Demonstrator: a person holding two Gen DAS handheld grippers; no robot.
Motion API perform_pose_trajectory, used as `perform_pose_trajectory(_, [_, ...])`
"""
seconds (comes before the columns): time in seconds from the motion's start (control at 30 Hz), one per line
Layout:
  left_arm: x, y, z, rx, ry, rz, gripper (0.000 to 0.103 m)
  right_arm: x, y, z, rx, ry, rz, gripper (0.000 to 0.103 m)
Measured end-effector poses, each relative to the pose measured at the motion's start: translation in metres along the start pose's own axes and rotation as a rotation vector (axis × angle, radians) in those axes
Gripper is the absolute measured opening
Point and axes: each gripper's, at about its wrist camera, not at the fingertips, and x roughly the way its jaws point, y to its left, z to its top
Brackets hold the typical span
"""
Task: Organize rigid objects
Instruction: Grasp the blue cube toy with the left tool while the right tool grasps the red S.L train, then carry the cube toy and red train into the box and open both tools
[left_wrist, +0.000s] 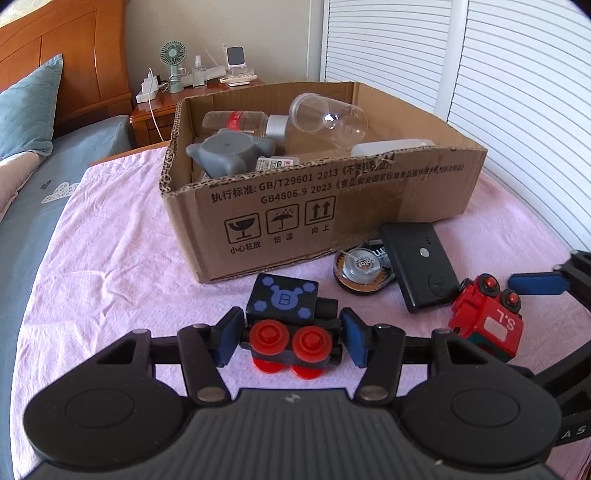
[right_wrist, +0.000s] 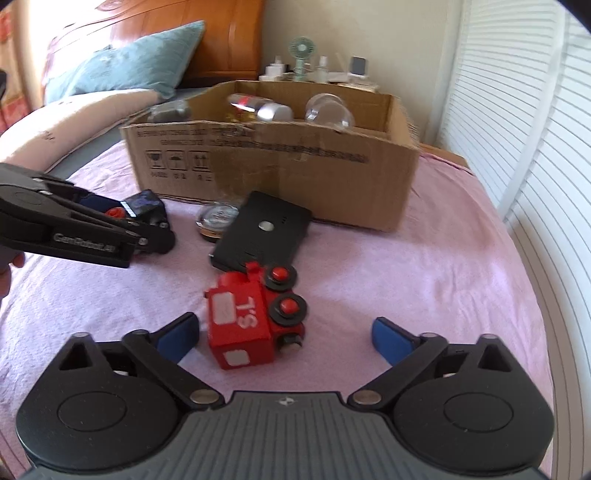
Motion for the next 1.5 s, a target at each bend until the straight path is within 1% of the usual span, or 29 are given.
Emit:
perform_pose_trajectory(0.03, [0.000, 0.000, 0.001, 0.001, 0.000, 0.000, 0.056, -0.001, 0.001, 0.002, -0.016, -0.001, 0.014, 0.089])
perform_pose_trajectory(0.1, [0.001, 0.001, 0.001, 0.001, 0.002, 0.000, 0.057, -0.002, 0.002, 0.004, -0.038, 0.000, 0.047, 0.077])
perform_pose_trajectory(0.17, [0.002, 0.001, 0.002, 0.002, 0.001, 0.001, 0.057, -0.002, 0.004, 0.007, -0.059, 0.002, 0.069, 0.072])
perform_pose_trajectory(0.2, [0.002, 0.001, 0.002, 0.001, 0.002, 0.002, 0.057, -0.003, 0.004, 0.008, -0.065, 0.002, 0.075, 0.068])
perform_pose_trajectory(0.33, [0.002, 0.001, 0.003, 0.003, 0.005, -0.002, 0.056, -0.003, 0.003, 0.010, -0.081, 0.005, 0.092, 0.062])
perform_pose_trajectory(0.4, [0.002, 0.001, 0.003, 0.005, 0.007, -0.004, 0.054, -0.004, 0.001, 0.011, -0.083, 0.008, 0.092, 0.055])
perform_pose_trajectory(0.73, [-0.006, 0.003, 0.003, 0.064, 0.041, -0.043, 0.054, -0.011, -0.002, 0.014, -0.091, 0.023, 0.095, 0.055])
perform_pose_trajectory(1.03, [-0.035, 0.007, 0.008, 0.124, 0.068, -0.105, 0.054, -0.035, -0.010, 0.027, -0.098, 0.017, 0.084, 0.055])
perform_pose_trajectory(1.17, [-0.048, 0.008, 0.011, 0.150, 0.067, -0.128, 0.053, -0.047, -0.019, 0.043, -0.093, -0.011, 0.078, 0.054])
perform_pose_trajectory(1.3, [-0.058, 0.007, 0.014, 0.162, 0.059, -0.149, 0.053, -0.055, -0.033, 0.067, -0.078, -0.054, 0.069, 0.055])
perform_pose_trajectory(1.4, [-0.062, 0.006, 0.017, 0.174, 0.048, -0.149, 0.053, -0.051, -0.041, 0.089, -0.075, -0.086, 0.052, 0.055])
perform_pose_trajectory(1.5, [-0.065, 0.007, 0.021, 0.172, 0.044, -0.153, 0.053, -0.038, -0.051, 0.112, -0.063, -0.101, 0.035, 0.055])
